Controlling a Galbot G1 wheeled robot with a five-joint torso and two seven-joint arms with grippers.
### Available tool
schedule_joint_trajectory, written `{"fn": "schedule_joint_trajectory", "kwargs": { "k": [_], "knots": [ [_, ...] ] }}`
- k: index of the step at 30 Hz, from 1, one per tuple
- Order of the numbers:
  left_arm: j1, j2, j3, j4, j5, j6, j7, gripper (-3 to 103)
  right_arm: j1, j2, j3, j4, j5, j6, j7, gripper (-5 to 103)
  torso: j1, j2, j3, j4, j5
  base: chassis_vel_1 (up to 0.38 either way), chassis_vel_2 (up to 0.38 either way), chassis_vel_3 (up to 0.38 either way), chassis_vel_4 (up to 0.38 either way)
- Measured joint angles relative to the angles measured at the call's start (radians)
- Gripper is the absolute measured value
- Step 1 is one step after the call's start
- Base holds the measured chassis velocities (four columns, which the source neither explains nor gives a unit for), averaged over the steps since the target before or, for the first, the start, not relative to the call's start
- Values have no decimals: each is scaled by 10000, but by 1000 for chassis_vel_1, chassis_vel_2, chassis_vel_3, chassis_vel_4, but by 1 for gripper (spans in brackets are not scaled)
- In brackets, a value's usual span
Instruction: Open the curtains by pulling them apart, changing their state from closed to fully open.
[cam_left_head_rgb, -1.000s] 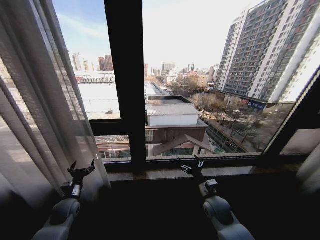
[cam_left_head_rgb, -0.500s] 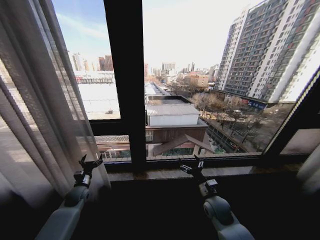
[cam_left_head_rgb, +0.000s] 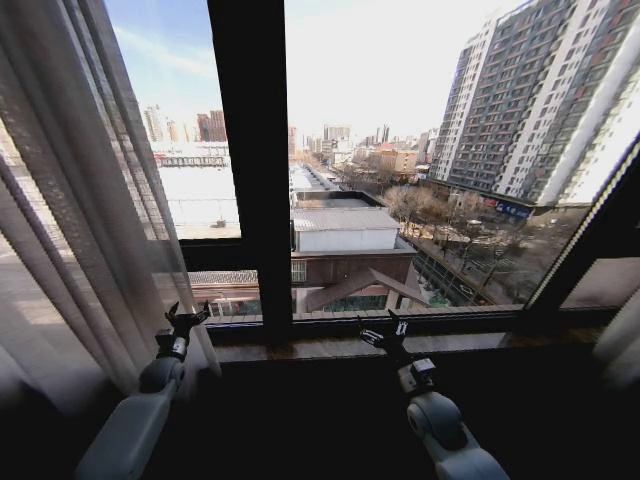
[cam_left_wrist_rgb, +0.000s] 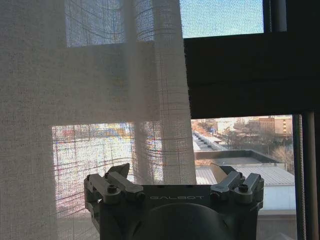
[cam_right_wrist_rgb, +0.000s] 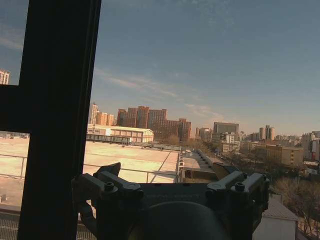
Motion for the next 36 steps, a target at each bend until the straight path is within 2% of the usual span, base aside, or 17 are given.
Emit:
{"fn": "schedule_joint_trajectory", "kwargs": {
  "k": [2, 3, 6, 8, 11, 12, 14, 17, 20, 23, 25, 30, 36],
  "knots": [
    [-7, -14, -13, 85, 0, -137, 138, 83, 0, 0, 0, 0, 0, 0, 0, 100, 0, 0, 0, 0, 0, 0, 0, 0, 0],
    [-7, -14, -13, 85, 0, -137, 138, 83, 0, 0, 0, 0, 0, 0, 0, 100, 0, 0, 0, 0, 0, 0, 0, 0, 0],
    [5, -45, -52, 147, 1, -250, 165, 66, 0, 0, 0, 0, 0, 0, 0, 100, 0, 0, 0, 0, -1, 0, 0, 0, 0],
    [13, -49, -70, 161, 1, -270, 166, 66, 0, 0, 0, 0, 0, 0, 0, 100, 0, 0, 0, 0, -1, 0, 0, 0, 0],
    [22, -47, -109, 182, 1, -283, 166, 51, 0, 0, 0, 0, 0, 0, 0, 100, 0, 0, 0, 0, -1, 0, 0, 0, 0],
    [22, -47, -109, 182, 1, -283, 166, 51, 0, 0, 0, 0, 0, 0, 0, 100, 0, 0, 0, 0, -1, 0, 0, 0, 0],
    [23, -46, -122, 188, 1, -286, 166, 40, 0, 0, 0, 0, 1, 0, 0, 100, 0, 0, 0, 0, 0, 0, 0, 0, 0],
    [47, -65, -164, 176, 1, -292, 164, 34, 0, 0, 0, 0, 0, 0, 0, 100, 0, 0, 0, -1, 0, 0, 0, 0, 0],
    [242, -128, -273, -21, 31, -294, 133, 18, 0, 0, 0, 0, 0, 0, 0, 100, 0, 0, 0, -1, 0, 0, 0, 0, 0],
    [444, -193, -412, -221, 130, -273, 54, 13, 0, 0, -1, 0, 0, 0, 0, 100, 0, 0, 0, -1, 0, 0, 0, 0, 0],
    [799, -313, -644, -625, 242, -209, -27, 3, 0, 0, 0, 0, 0, 0, 0, 100, 0, 0, 0, 0, 0, 0, 0, 0, 0],
    [1489, -483, -1066, -1354, 406, -168, -188, 0, 0, 0, 0, 0, 0, 0, 0, 100, 0, 0, -1, 0, 0, 0, 0, 0, 0],
    [1852, -371, -1221, -1670, 406, -213, -219, 0, 0, 0, 0, 0, 0, 0, 0, 100, 0, 0, 0, -3, 0, 0, 0, 0, 0]
  ]
}}
